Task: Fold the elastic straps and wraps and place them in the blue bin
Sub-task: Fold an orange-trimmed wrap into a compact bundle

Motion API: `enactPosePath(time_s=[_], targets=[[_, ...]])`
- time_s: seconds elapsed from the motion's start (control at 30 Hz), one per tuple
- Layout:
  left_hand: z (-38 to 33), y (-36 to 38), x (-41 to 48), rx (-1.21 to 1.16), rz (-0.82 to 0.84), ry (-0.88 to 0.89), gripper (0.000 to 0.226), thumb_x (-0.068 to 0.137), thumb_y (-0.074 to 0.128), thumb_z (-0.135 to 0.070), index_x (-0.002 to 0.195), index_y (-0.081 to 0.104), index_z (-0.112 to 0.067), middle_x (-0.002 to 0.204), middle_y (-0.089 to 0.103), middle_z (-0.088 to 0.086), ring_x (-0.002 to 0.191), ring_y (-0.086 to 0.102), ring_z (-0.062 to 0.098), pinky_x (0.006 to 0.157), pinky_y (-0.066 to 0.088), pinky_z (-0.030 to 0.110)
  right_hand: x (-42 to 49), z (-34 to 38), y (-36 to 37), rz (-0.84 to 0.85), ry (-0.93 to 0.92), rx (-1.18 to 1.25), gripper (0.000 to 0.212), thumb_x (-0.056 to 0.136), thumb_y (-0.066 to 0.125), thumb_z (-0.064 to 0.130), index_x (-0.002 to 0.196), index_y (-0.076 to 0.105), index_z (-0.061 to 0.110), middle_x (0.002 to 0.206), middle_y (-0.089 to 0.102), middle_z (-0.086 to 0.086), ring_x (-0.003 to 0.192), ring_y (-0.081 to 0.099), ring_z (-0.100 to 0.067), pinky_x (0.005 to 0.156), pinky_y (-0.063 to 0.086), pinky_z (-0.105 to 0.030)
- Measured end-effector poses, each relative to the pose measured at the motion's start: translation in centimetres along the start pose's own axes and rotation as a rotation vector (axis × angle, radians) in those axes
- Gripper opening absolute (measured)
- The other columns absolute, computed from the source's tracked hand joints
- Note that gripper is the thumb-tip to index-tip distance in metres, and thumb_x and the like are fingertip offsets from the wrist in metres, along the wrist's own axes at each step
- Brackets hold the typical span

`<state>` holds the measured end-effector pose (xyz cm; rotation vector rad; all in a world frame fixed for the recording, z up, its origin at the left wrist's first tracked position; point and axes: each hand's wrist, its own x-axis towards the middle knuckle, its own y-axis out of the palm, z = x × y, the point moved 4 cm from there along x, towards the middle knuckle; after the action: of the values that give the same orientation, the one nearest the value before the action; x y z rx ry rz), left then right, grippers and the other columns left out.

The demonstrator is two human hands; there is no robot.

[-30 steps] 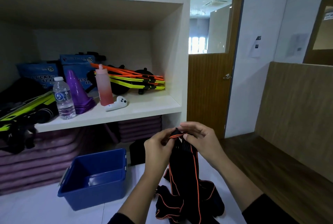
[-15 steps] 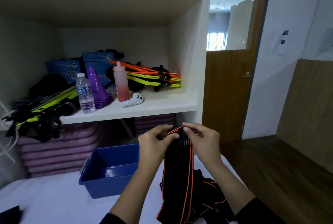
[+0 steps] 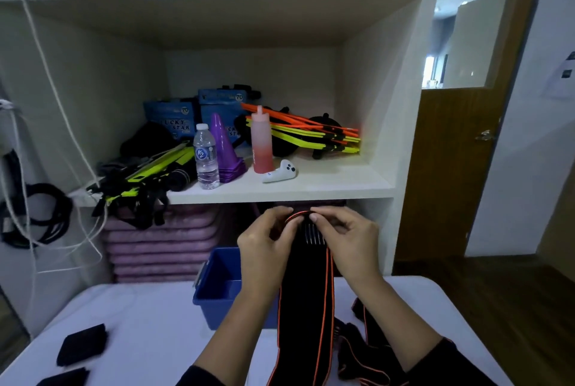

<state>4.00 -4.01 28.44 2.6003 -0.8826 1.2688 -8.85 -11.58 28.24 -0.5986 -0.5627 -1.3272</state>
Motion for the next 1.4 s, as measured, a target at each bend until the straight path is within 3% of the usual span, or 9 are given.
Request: enactPosePath(time_s=[0.2,0.37,0.63,0.77,0.9,1.0,1.1,1.23,1.4], targets=[[3.7,-5.4,1.1,0.000,-0.032,-0.109,0.027,0.075,0.073,-0.006,0.098,0.072,-0.021,0.086,0.072,-0.010,0.078,0.065,-0.005,0.071,0.046,0.006,-0.2,1.1,6.1,0.074,0.035,0.052,0.017,0.078,0.073,0.011,0.092,0.074,0.021,0.091,0.072,0.004,0.083,0.068,-0.003,0.073,0.053,-0.017],[6.3,-9.4,2.2,0.019,-0.132,-0.241,0.029,0.076,0.065,0.000,0.092,0.073,-0.022,0.084,0.072,-0.009,0.076,0.063,-0.004,0.071,0.047,0.009,-2.3,1.0,10.5,0.277,0.105,0.154,0.046,0.074,0.076,0.006,0.114,0.066,0.024,0.114,0.065,0.004,0.095,0.066,-0.006,0.079,0.054,-0.018],[9.2,-14.8,3.3,-0.011,-0.067,-0.356,0.024,0.075,0.075,-0.023,0.096,0.069,-0.033,0.071,0.068,-0.009,0.068,0.062,-0.001,0.061,0.044,0.008,-3.7,1.4,16.7,0.218,0.242,0.344,0.044,0.072,0.071,-0.010,0.105,0.069,0.020,0.101,0.072,0.003,0.094,0.068,-0.008,0.078,0.051,-0.013],[12.0,-17.4,2.4,-0.032,0.058,-0.446,0.018,0.079,0.072,-0.019,0.093,0.071,-0.030,0.078,0.073,-0.009,0.076,0.068,0.003,0.071,0.056,0.026,-3.7,1.9,19.3,0.248,0.260,0.336,0.048,0.075,0.070,-0.006,0.113,0.066,0.023,0.100,0.073,0.003,0.095,0.068,-0.009,0.082,0.052,-0.017],[12.7,-18.7,1.9,-0.019,0.006,-0.463,0.010,0.082,0.068,-0.012,0.088,0.075,-0.015,0.070,0.069,-0.018,0.068,0.065,-0.007,0.060,0.047,0.007,-4.2,1.6,21.0,0.243,0.297,0.263,0.057,0.076,0.074,0.007,0.122,0.059,0.038,0.108,0.070,-0.008,0.105,0.065,-0.015,0.096,0.049,-0.029],[13.2,-19.6,1.8,-0.037,-0.063,-0.501,0.012,0.080,0.071,-0.013,0.091,0.075,-0.016,0.072,0.069,-0.018,0.069,0.065,-0.009,0.061,0.047,0.005,-5.4,1.9,22.0,0.255,0.260,0.239,0.060,0.076,0.072,0.001,0.120,0.058,0.041,0.100,0.073,-0.001,0.095,0.068,-0.015,0.088,0.054,-0.025],[13.8,-20.6,1.5,0.006,-0.100,-0.504,0.014,0.078,0.072,-0.018,0.091,0.075,-0.021,0.079,0.073,-0.012,0.076,0.067,-0.002,0.073,0.053,0.019,-6.7,2.1,23.0,0.233,0.237,0.160,0.057,0.076,0.073,0.005,0.115,0.060,0.044,0.084,0.072,-0.010,0.082,0.069,-0.022,0.080,0.056,-0.023],[14.3,-22.7,0.4,0.005,-0.165,-0.523,0.015,0.076,0.074,-0.021,0.083,0.072,-0.033,0.080,0.073,-0.014,0.079,0.068,0.003,0.080,0.055,0.033,-8.4,3.0,24.5,0.219,0.245,0.141,0.051,0.075,0.075,0.005,0.113,0.063,0.037,0.076,0.069,-0.013,0.070,0.064,-0.011,0.071,0.050,-0.008],[14.3,-25.9,-1.5,0.008,-0.155,-0.531,0.013,0.076,0.074,-0.018,0.081,0.072,-0.029,0.074,0.072,-0.011,0.073,0.067,0.005,0.078,0.055,0.034,-11.1,4.0,25.4,0.295,0.255,0.149,0.047,0.075,0.075,0.007,0.112,0.065,0.036,0.077,0.068,-0.015,0.072,0.066,-0.024,0.073,0.057,-0.025]])
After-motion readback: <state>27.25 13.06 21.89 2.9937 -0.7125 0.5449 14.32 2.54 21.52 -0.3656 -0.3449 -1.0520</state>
